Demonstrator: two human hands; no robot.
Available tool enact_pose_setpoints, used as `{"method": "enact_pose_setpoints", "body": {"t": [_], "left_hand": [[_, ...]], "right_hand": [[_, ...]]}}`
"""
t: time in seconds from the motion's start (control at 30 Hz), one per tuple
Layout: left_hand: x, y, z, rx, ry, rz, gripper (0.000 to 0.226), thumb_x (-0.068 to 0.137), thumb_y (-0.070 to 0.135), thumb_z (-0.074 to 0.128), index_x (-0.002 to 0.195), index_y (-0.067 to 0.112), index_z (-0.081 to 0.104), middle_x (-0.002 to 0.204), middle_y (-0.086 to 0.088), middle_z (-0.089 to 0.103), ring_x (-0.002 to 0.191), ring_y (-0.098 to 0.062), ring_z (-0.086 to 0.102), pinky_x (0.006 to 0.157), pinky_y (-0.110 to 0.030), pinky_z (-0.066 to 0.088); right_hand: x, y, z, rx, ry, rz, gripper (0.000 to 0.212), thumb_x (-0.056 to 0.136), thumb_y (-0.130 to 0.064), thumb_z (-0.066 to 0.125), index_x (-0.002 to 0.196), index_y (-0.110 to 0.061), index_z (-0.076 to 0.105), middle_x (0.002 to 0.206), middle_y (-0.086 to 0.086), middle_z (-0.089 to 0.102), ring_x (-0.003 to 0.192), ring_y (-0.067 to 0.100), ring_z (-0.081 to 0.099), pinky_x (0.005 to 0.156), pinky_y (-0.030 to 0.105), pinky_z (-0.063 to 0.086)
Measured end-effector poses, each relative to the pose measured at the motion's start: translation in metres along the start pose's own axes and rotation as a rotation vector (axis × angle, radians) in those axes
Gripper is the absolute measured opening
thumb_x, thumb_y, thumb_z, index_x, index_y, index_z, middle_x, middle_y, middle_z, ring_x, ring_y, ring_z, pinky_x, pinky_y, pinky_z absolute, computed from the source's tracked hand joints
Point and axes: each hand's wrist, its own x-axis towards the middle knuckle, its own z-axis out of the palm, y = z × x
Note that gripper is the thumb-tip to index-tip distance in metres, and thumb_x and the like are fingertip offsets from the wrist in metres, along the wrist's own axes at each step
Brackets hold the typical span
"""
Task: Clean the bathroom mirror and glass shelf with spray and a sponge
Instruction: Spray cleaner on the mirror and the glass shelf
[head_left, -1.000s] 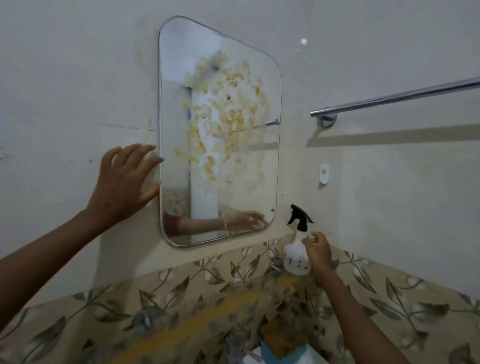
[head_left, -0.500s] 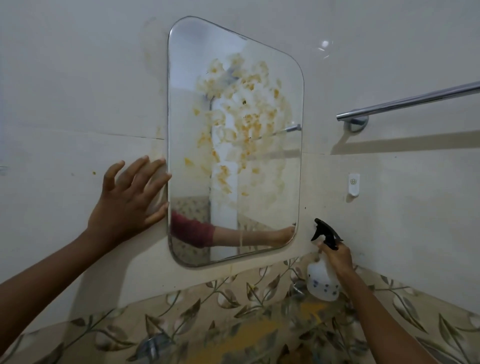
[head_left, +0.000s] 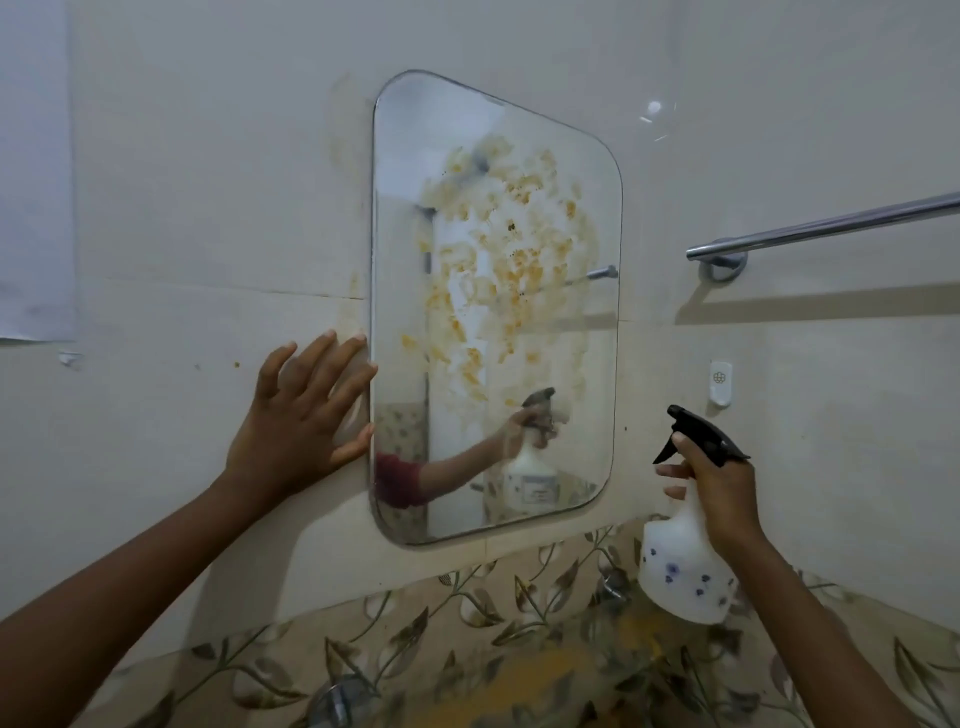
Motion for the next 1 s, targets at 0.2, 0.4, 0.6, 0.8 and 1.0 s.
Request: {"method": "enact_pose_setpoints", "body": {"t": [0.2,0.4,0.6,0.8,1.0], "left_hand": [[-0.001,0.000,0.004,-0.048,0.010,0.003,0.062,0.087,0.054,0.039,0.133,0.013,0.045,0.146,-0.012,0.041,0.135,-0.033,0.035,0.109,-0.049,0.022],[-0.002,-0.002,0.009,-0.113,0.059,0.013,0.063,0.084,0.054,0.046,0.132,0.013,0.047,0.145,-0.011,0.043,0.134,-0.032,0.038,0.107,-0.049,0.028],[-0.003,0.000,0.013,-0.161,0.119,0.028,0.064,0.083,0.053,0.047,0.132,0.013,0.046,0.145,-0.012,0.043,0.134,-0.031,0.036,0.106,-0.050,0.028],[-0.002,0.000,0.017,-0.207,0.146,0.030,0.064,0.079,0.052,0.052,0.130,0.013,0.051,0.143,-0.011,0.046,0.134,-0.030,0.034,0.105,-0.048,0.029],[-0.002,-0.001,0.018,-0.214,0.155,0.028,0.064,0.081,0.052,0.048,0.132,0.014,0.046,0.143,-0.011,0.046,0.134,-0.030,0.034,0.104,-0.049,0.030]], "right_hand": [[-0.035,-0.039,0.014,0.252,-0.144,0.058,0.050,0.066,-0.032,0.077,0.110,-0.013,0.062,0.104,0.013,0.067,0.069,0.023,0.073,0.054,0.032,0.060],[-0.064,-0.064,0.042,0.322,-0.325,0.080,0.080,0.039,-0.033,0.089,0.111,-0.010,0.062,0.103,0.020,0.071,0.092,0.035,0.069,0.070,0.036,0.060],[-0.064,-0.103,0.075,0.307,-0.383,0.049,0.029,0.082,0.009,0.053,0.109,-0.001,0.062,0.096,0.023,0.071,0.091,0.039,0.068,0.080,0.039,0.057],[-0.039,-0.152,0.102,0.165,-0.322,-0.082,0.022,0.086,-0.002,0.056,0.107,0.001,0.063,0.086,0.011,0.073,0.076,0.020,0.072,0.075,0.030,0.057],[-0.021,-0.188,0.103,0.165,-0.194,-0.250,0.010,0.088,0.000,0.054,0.087,-0.005,0.062,0.064,0.006,0.066,0.050,0.014,0.065,0.052,0.020,0.052]]}}
